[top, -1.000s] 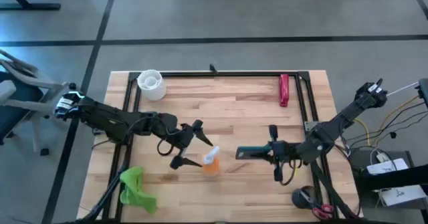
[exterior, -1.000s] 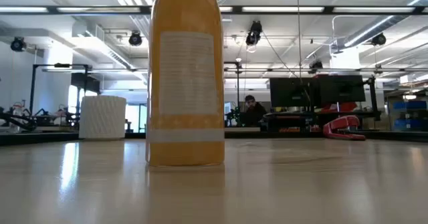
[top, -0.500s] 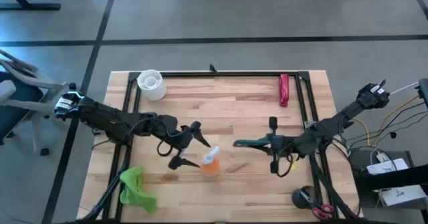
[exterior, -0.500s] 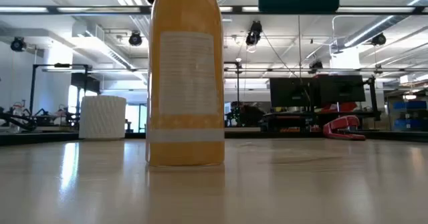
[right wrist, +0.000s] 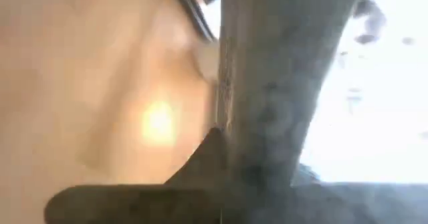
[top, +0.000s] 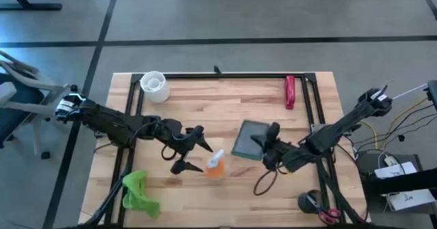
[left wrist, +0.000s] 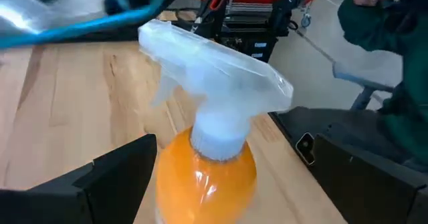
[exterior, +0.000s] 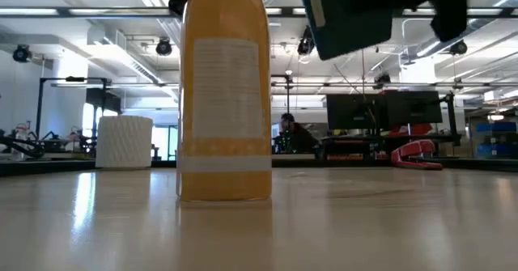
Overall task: Apply microfiber cloth
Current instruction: Spray the blue tablet with the orange spray bottle
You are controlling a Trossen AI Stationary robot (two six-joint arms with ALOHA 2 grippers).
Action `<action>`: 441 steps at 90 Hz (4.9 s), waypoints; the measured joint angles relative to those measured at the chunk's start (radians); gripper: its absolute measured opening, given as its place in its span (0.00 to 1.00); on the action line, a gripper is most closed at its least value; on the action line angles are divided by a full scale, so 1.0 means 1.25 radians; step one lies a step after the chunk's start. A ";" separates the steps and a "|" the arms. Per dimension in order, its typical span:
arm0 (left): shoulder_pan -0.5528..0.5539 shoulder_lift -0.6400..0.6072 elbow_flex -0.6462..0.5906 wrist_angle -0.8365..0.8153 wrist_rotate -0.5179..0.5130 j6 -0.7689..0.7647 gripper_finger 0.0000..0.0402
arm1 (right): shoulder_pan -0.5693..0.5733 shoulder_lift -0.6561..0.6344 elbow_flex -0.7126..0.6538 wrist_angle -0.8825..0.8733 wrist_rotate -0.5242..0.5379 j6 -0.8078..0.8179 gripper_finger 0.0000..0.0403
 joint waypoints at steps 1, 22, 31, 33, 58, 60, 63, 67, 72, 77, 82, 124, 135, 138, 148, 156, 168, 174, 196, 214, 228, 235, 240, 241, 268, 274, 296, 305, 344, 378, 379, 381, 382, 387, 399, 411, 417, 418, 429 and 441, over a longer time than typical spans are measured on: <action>0.000 0.001 0.000 0.003 0.000 -0.003 0.96 | 0.000 0.006 0.002 0.000 0.021 -0.018 0.01; 0.001 0.034 0.000 0.054 -0.010 -0.037 0.96 | -0.039 0.158 0.056 -0.098 0.138 -0.242 0.01; 0.004 0.050 0.000 0.086 -0.011 -0.024 0.96 | -0.069 0.220 0.056 -0.170 0.150 -0.277 0.01; 0.004 0.052 0.000 0.091 -0.011 -0.022 0.96 | -0.075 0.233 0.056 -0.182 0.159 -0.282 0.01; 0.006 0.058 0.000 0.143 -0.022 0.014 0.96 | -0.104 0.281 0.054 -0.273 0.220 -0.285 0.01; 0.006 0.058 0.000 0.150 -0.026 0.015 0.96 | -0.105 0.281 0.054 -0.273 0.223 -0.288 0.01; 0.006 0.058 0.000 0.158 -0.030 0.016 0.96 | -0.106 0.279 0.054 -0.273 0.223 -0.290 0.01; 0.007 0.058 0.000 0.166 -0.030 0.026 0.96 | -0.108 0.277 0.054 -0.274 0.222 -0.291 0.01; 0.007 0.063 0.000 0.175 -0.024 0.049 0.96 | -0.111 0.274 0.054 -0.275 0.224 -0.301 0.01; 0.007 0.072 0.000 0.184 -0.009 0.070 0.96 | -0.113 0.270 0.054 -0.276 0.226 -0.305 0.01; 0.007 0.091 0.000 0.206 -0.001 0.086 0.96 | -0.115 0.267 0.054 -0.277 0.225 -0.313 0.01; 0.017 0.175 0.000 0.303 0.000 0.207 0.96 | -0.122 0.261 0.077 -0.395 0.227 -0.365 0.02; 0.019 0.174 0.000 0.297 -0.001 0.199 0.96 | -0.120 0.240 0.104 -0.408 0.240 -0.379 0.02; 0.019 0.174 0.000 0.292 -0.001 0.198 0.96 | -0.115 0.232 0.113 -0.405 0.242 -0.381 0.02; 0.020 0.173 0.000 0.288 -0.002 0.189 0.96 | -0.080 0.207 0.150 -0.407 0.244 -0.386 0.02; 0.020 0.169 0.000 0.290 -0.003 0.174 0.96 | -0.044 0.204 0.183 -0.422 0.244 -0.386 0.02; 0.020 0.166 0.000 0.294 -0.003 0.166 0.96 | -0.002 0.232 0.232 -0.462 0.236 -0.388 0.02; 0.021 0.166 0.000 0.296 -0.003 0.158 0.96 | 0.007 0.248 0.254 -0.486 0.235 -0.388 0.02; 0.022 0.166 0.000 0.268 -0.004 0.142 0.96 | 0.027 0.277 0.300 -0.538 0.235 -0.386 0.02; 0.021 0.166 0.000 0.267 -0.002 0.182 0.96 | 0.026 0.277 0.315 -0.593 0.235 -0.386 0.02; 0.021 0.166 0.000 0.268 -0.001 0.195 0.96 | 0.027 0.277 0.349 -0.621 0.235 -0.386 0.02; 0.021 0.166 0.000 0.273 -0.001 0.200 0.96 | 0.027 0.277 0.373 -0.637 0.235 -0.387 0.02; 0.021 0.166 0.000 0.273 -0.001 0.200 0.96 | 0.027 0.276 0.383 -0.639 0.235 -0.387 0.02; 0.021 0.166 0.000 0.273 -0.001 0.200 0.96 | 0.027 0.276 0.385 -0.640 0.235 -0.387 0.02; 0.020 0.166 0.000 0.271 0.003 0.208 0.70 | 0.027 0.276 0.395 -0.663 0.230 -0.388 0.02; 0.020 0.166 0.000 0.268 0.004 0.207 0.59 | 0.025 0.276 0.399 -0.668 0.230 -0.388 0.02; 0.020 0.167 0.000 0.266 -0.003 0.206 0.33 | 0.025 0.276 0.471 -0.683 0.230 -0.388 0.02; 0.020 0.166 0.000 0.265 -0.005 0.200 0.34 | 0.025 0.276 0.488 -0.683 0.230 -0.384 0.02; 0.020 0.090 0.000 0.125 -0.018 0.178 0.63 | 0.012 0.276 0.458 -0.687 0.230 -0.234 0.02; 0.021 0.059 0.000 0.115 -0.117 0.241 0.86 | 0.009 0.276 0.455 -0.780 0.244 0.431 0.01; 0.021 0.059 0.000 0.115 -0.122 0.245 0.86 | 0.009 0.276 0.455 -0.780 0.244 0.459 0.01; 0.021 0.058 0.000 0.115 -0.136 0.253 0.87 | 0.011 0.276 0.455 -0.781 0.244 0.518 0.01; 0.021 0.058 0.000 0.115 -0.145 0.257 0.87 | 0.011 0.276 0.455 -0.781 0.244 0.549 0.01; 0.021 0.056 0.000 0.108 -0.192 0.278 0.88 | 0.012 0.276 0.455 -0.781 0.243 0.705 0.01; 0.025 0.041 0.000 0.083 -0.322 0.332 0.87 | 0.012 0.275 0.455 -0.793 0.161 0.949 0.01; 0.028 0.024 0.000 0.069 -0.388 0.352 0.87 | 0.022 0.275 0.429 -0.799 0.118 1.133 0.01; 0.028 0.016 0.000 0.054 -0.391 0.351 0.87 | 0.039 0.275 0.406 -0.799 0.118 1.231 0.01; 0.028 0.015 0.000 0.053 -0.391 0.350 0.87 | 0.042 0.275 0.402 -0.800 0.118 1.247 0.01; 0.020 -0.001 0.000 0.028 -0.384 0.331 0.87 | 0.085 0.275 0.364 -0.794 0.117 1.411 0.01; -0.010 -0.025 0.000 0.024 -0.374 0.312 0.87 | 0.131 0.275 0.336 -0.754 0.113 1.526 0.01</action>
